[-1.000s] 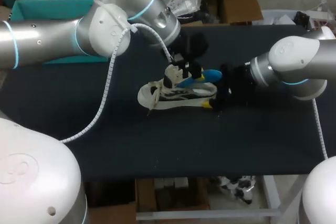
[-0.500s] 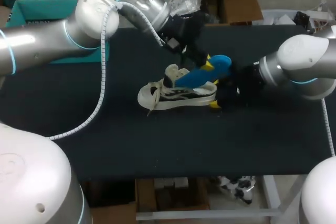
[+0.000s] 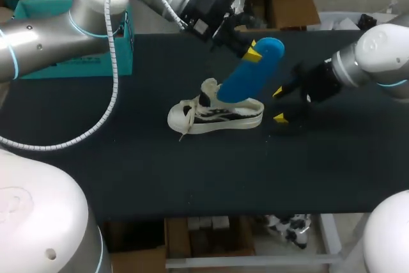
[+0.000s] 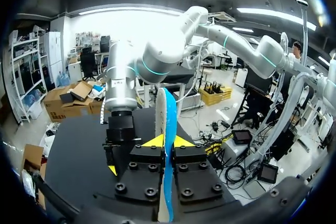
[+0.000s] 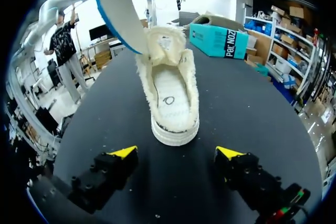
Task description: Open the shoe tongue, take the insole out of the shoe, put the insole back into the shoe, and pack the shoe into the shoebox
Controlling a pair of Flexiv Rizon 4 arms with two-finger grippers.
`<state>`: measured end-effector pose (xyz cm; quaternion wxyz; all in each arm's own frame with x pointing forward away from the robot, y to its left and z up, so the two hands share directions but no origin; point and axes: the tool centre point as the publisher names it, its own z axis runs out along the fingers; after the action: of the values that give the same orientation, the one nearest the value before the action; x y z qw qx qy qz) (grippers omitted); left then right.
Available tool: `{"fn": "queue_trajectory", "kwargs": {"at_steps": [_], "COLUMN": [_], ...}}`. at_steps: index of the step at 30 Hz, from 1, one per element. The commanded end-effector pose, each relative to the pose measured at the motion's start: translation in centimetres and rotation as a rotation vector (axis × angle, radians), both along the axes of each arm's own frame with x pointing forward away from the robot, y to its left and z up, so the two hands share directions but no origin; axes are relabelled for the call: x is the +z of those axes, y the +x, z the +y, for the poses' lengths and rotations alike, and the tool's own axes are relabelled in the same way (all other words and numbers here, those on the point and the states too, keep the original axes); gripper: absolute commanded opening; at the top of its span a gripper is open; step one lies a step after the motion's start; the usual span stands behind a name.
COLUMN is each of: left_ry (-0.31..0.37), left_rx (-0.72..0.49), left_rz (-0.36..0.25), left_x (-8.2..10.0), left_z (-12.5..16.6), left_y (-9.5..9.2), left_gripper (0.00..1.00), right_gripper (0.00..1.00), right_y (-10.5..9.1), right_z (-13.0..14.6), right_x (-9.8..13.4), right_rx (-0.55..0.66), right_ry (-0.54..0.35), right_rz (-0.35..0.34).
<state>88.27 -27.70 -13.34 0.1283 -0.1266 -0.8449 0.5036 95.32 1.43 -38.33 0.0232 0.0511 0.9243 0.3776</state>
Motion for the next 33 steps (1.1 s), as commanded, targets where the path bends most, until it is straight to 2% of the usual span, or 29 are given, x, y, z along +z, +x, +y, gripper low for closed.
{"fn": "queue_trajectory", "kwargs": {"at_steps": [1,8,14,15,17,23,26,33], "left_ry": [0.037,0.037,0.03,-0.018,-0.089,-0.238,-0.297,-0.397], "left_rx": [-0.021,-0.021,-0.012,0.02,0.043,0.117,0.173,0.334], "left_rz": [0.018,0.018,0.025,-0.01,-0.01,-0.049,-0.065,-0.046], "left_x": [1.0,1.0,1.0,1.4,2.2,4.6,5.6,7.1], "left_z": [0.1,0.1,0.2,1.2,2.7,6.1,7.4,10.9], "left_y": [0.8,0.8,0.9,0.7,0.4,-0.4,-0.3,0.9], "left_gripper": [0.0,0.0,0.0,0.0,0.0,0.0,0.0,0.0], "right_gripper": [1.0,1.0,1.0,1.0,1.0,1.0,1.0,1.0], "right_y": [-0.2,-0.3,0.9,1.3,1.9,3.4,4.2,5.8], "right_z": [-1.0,-2.3,-3.2,-3.3,-3.2,-2.6,-1.7,0.9], "right_x": [1.9,3.5,4.5,5.1,5.8,7.1,7.4,8.2], "right_rx": [0.015,0.032,0.077,0.095,0.116,0.162,0.195,0.232], "right_ry": [-0.035,-0.118,-0.165,-0.196,-0.217,-0.288,-0.318,-0.417], "right_rz": [0.009,0.022,0.053,0.064,0.062,0.075,0.081,0.106]}}
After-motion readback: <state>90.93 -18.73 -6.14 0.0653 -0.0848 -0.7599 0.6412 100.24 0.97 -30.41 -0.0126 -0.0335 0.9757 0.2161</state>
